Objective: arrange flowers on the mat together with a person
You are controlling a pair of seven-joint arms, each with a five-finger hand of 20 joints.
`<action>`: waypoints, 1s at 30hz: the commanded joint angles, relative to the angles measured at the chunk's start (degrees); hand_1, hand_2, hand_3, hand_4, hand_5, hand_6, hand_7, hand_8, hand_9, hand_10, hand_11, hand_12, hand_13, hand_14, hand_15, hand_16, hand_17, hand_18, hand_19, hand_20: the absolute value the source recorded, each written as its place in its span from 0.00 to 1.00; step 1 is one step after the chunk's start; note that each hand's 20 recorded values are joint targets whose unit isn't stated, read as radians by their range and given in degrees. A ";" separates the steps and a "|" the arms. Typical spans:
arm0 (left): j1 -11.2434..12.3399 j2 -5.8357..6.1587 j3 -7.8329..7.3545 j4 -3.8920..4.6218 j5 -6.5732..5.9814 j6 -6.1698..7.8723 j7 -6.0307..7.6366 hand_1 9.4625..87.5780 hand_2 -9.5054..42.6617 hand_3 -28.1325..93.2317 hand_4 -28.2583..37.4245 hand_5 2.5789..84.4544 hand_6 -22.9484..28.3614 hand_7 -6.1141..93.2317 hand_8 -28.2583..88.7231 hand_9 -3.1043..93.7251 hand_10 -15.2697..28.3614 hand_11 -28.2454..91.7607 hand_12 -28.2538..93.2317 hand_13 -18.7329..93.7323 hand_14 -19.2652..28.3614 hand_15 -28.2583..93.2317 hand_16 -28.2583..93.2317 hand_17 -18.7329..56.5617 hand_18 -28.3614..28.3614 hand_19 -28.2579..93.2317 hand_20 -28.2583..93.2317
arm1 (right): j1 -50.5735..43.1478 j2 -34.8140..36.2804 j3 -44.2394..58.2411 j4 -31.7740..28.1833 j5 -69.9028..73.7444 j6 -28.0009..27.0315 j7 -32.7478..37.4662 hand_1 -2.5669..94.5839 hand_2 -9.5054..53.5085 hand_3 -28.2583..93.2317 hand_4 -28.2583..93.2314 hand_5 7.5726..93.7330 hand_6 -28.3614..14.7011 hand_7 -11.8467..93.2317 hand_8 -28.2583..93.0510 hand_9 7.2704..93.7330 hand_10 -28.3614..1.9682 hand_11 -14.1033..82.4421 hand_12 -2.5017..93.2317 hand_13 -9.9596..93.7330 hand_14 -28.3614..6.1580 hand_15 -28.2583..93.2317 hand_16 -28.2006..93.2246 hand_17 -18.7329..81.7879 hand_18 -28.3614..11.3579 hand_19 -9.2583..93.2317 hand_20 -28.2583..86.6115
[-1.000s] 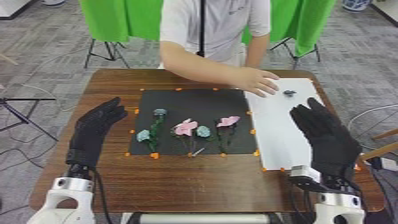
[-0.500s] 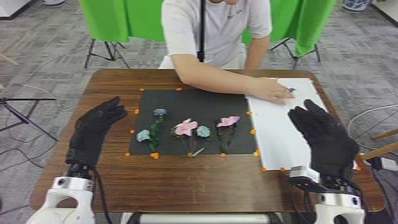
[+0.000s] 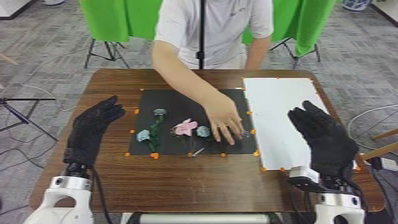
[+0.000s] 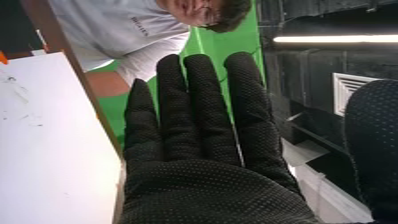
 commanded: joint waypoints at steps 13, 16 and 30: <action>1.58 -0.82 -0.67 -0.33 -0.36 0.48 -0.37 0.21 0.21 0.76 0.14 0.52 0.52 0.19 0.20 0.47 0.64 0.38 0.36 0.47 0.76 0.38 0.27 0.30 0.75 0.30 0.39 | -0.93 0.18 -0.41 -0.24 -0.60 0.49 1.50 0.12 0.20 0.92 0.11 0.54 0.61 0.23 0.16 0.55 0.41 0.22 0.16 0.51 0.44 0.34 0.34 0.44 0.43 0.10 0.53; 1.50 -0.80 -0.63 -0.33 -0.40 0.48 -0.26 0.21 0.21 0.76 0.14 0.52 0.52 0.19 0.20 0.47 0.64 0.38 0.36 0.46 0.76 0.38 0.27 0.30 0.75 0.30 0.39 | -0.71 0.17 -0.35 -0.10 -0.72 0.37 1.38 0.12 0.20 0.92 0.11 0.56 0.61 0.23 0.16 0.55 0.41 0.22 0.16 0.51 0.44 0.34 0.34 0.44 0.43 0.10 0.53; 1.06 -0.52 -0.37 -0.04 -0.49 0.15 0.27 0.20 0.20 0.76 0.14 0.52 0.52 0.19 0.20 0.47 0.64 0.38 0.36 0.47 0.77 0.38 0.27 0.30 0.75 0.30 0.39 | -0.30 -0.15 -0.35 0.03 -0.79 -0.75 1.56 0.11 0.20 0.92 0.11 0.55 0.61 0.22 0.16 0.55 0.41 0.22 0.16 0.50 0.44 0.34 0.34 0.44 0.43 0.10 0.53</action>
